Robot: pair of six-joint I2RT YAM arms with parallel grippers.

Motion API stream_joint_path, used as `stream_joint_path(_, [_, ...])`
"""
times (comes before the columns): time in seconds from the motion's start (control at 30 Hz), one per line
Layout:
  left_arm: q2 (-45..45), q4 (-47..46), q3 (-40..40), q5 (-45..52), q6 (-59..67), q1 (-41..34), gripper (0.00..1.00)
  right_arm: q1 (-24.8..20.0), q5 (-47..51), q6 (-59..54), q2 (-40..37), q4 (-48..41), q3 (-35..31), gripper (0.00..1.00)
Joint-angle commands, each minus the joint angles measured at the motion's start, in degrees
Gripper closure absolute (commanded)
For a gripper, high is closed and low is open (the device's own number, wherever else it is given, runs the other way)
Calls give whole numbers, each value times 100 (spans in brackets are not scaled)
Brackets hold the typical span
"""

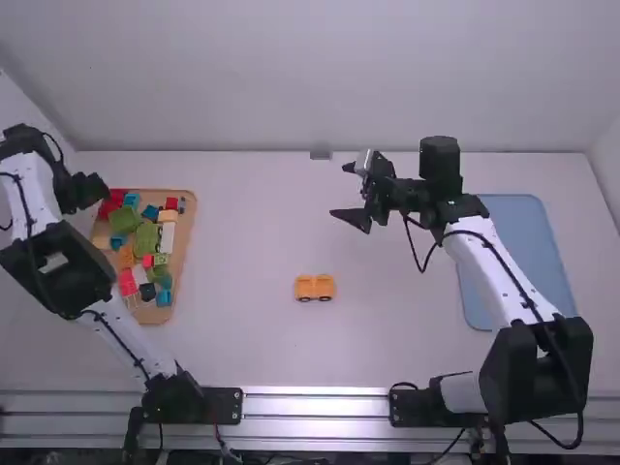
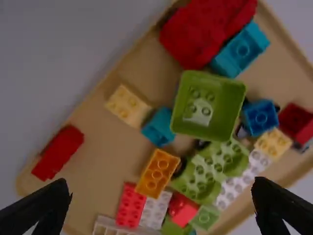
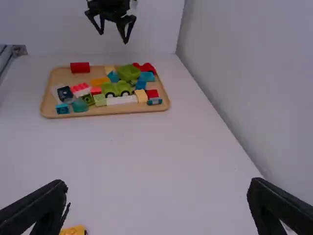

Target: Assemble lego blocks to make yellow taxi

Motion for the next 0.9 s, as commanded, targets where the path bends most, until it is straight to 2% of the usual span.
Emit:
stream_joint_path(0.0, [79,-118,37,129,-227,74,1,-11,-50,7,35,-17,155,2])
stream_joint_path(0.07, [90,-256,-4,243,299,201,1,-11,-52,9,35,-20,155,1])
stream_joint_path(0.2, [90,317,-256,686,1165,186,1,-11,-57,9,35,-17,155,1])
stream_joint_path(0.37, [83,817,-570,599,1244,188,1,48,-55,28,35,-15,155,2])
stream_joint_path(0.47, [94,544,-616,-15,243,219,1,162,-52,22,35,31,155,1])
stream_joint_path(0.6, [238,625,-634,-343,-603,203,1,299,13,17,35,164,155,1])
stream_joint_path(0.77, [527,474,-634,-527,-1016,267,1,450,264,28,35,269,155,1])
stream_joint_path(0.87, [682,544,-634,-59,-1121,400,1,518,348,26,35,286,155,1])
